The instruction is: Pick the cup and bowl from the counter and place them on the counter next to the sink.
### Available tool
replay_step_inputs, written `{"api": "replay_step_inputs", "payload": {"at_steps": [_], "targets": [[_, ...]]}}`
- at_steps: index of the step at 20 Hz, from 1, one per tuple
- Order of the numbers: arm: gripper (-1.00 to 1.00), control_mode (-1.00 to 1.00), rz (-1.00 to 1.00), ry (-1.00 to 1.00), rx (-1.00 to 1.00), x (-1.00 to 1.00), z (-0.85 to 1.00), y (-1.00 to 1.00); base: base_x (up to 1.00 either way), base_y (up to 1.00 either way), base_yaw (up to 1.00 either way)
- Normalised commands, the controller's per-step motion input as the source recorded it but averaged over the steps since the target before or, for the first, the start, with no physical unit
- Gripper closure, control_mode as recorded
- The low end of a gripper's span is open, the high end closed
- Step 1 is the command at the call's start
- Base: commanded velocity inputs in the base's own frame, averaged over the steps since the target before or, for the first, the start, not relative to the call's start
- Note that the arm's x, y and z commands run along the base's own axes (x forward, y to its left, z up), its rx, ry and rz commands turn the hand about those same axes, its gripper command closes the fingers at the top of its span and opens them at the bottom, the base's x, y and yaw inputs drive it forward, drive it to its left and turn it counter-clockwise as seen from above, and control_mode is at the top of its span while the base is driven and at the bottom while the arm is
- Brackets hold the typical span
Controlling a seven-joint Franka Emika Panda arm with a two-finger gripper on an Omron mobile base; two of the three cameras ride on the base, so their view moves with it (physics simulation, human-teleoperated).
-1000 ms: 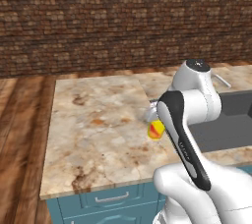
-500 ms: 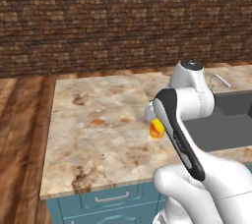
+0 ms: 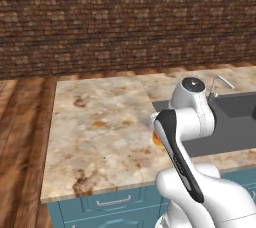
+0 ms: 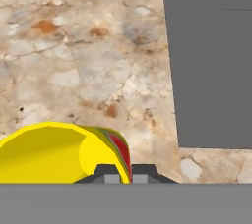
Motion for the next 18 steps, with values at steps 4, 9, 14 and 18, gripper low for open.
{"api": "replay_step_inputs", "payload": {"at_steps": [4, 9, 14, 18], "targets": [[1.0, -1.0, -0.09, 0.0, 0.08, 0.02, 0.03, -0.2, 0.0, 0.0, 0.0], [1.0, -1.0, -0.1, 0.0, 0.07, 0.04, 0.0, -0.26, 0.0, 0.0, 0.0], [1.0, -1.0, -0.11, 0.0, 0.02, 0.1, 0.0, -0.28, 0.0, 0.0, 0.0], [1.0, -1.0, -0.1, 0.07, 0.0, 0.04, 0.0, -0.06, 0.0, 0.0, 0.0]]}}
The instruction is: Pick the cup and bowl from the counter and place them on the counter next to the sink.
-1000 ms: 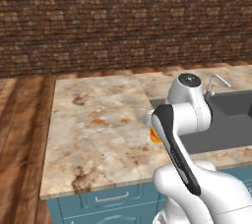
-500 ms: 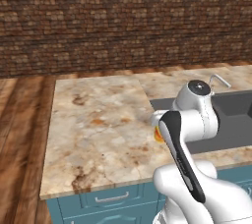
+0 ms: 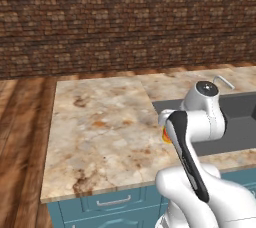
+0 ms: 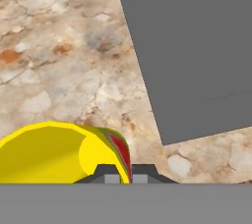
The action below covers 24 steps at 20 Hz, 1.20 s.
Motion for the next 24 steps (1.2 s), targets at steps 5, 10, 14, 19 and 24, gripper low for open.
{"api": "replay_step_inputs", "payload": {"at_steps": [5, 10, 14, 19, 24], "targets": [[1.0, -1.0, -0.01, 0.06, 0.0, 0.08, 0.0, 0.0, 0.0, 0.0, 0.0], [1.0, -1.0, 0.0, 0.03, 0.0, 0.04, 0.0, 0.0, 0.0, 0.0, 0.0], [1.0, -1.0, 0.0, 0.0, 0.0, 0.0, -0.07, 0.0, 0.0, 0.0, 0.0], [1.0, -1.0, 0.0, 0.0, 0.0, 0.0, -0.31, 0.0, 0.0, 0.0, 0.0], [1.0, -1.0, 0.0, 0.0, 0.0, 0.03, -0.32, 0.0, 0.0, 0.0, 0.0]]}}
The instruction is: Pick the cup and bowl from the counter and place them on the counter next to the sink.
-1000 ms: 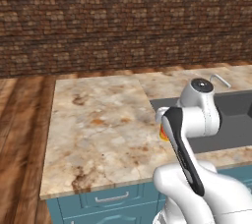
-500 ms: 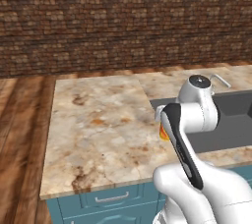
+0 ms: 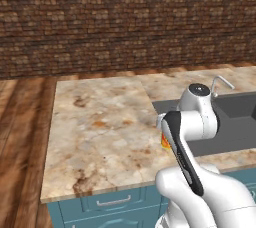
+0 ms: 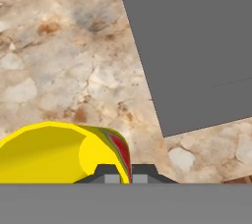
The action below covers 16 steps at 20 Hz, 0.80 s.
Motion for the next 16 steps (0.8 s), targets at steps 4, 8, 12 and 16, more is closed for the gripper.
{"api": "replay_step_inputs", "payload": {"at_steps": [4, 8, 12, 16], "targets": [[1.0, -1.0, 0.0, 0.0, 0.0, 0.08, -0.21, 0.0, 0.0, 0.0, 0.0], [1.0, -1.0, 0.0, 0.0, 0.0, 0.17, -0.23, 0.0, 0.0, 0.0, 0.0], [1.0, -1.0, 0.0, 0.0, 0.0, 0.2, -0.22, 0.0, 0.0, 0.0, 0.0], [1.0, -1.0, 0.0, 0.0, 0.0, 0.18, -0.17, 0.0, 0.0, 0.0, 0.0]]}}
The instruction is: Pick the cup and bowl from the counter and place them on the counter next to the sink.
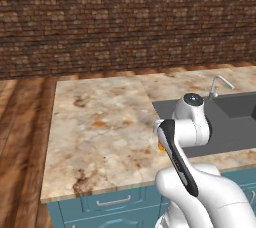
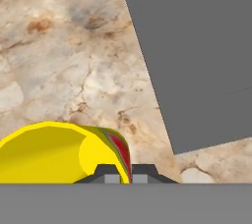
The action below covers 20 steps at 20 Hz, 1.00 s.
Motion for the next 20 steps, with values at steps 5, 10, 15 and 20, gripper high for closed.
{"api": "replay_step_inputs", "payload": {"at_steps": [5, 10, 15, 20], "targets": [[1.0, -1.0, 0.0, 0.0, 0.0, 0.12, -0.21, 0.0, 0.0, 0.0, 0.0], [1.0, -1.0, 0.0, 0.01, 0.0, 0.07, -0.28, 0.0, 0.0, 0.0, 0.0], [1.0, -1.0, 0.0, 0.0, 0.0, 0.07, -0.33, 0.0, 0.0, 0.0, 0.0], [1.0, -1.0, 0.0, 0.0, 0.0, 0.03, -0.37, 0.0, 0.0, 0.0, 0.0]]}}
